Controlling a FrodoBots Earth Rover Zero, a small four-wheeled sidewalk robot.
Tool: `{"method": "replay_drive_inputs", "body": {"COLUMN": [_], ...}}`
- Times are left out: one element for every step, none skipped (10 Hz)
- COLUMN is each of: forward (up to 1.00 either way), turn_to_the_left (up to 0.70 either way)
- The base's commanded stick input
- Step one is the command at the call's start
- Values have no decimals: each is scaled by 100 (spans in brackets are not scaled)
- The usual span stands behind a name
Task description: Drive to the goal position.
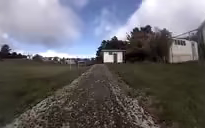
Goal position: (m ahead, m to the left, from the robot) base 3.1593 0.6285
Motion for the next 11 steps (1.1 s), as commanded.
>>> {"method": "replay_drive_inputs", "body": {"forward": [0, 0, 0, 0, 0, 8, 28, 73, 100, 100, 100], "turn_to_the_left": [0, 0, 0, 0, 0, 0, 0, 0, 0, 0, 0]}}
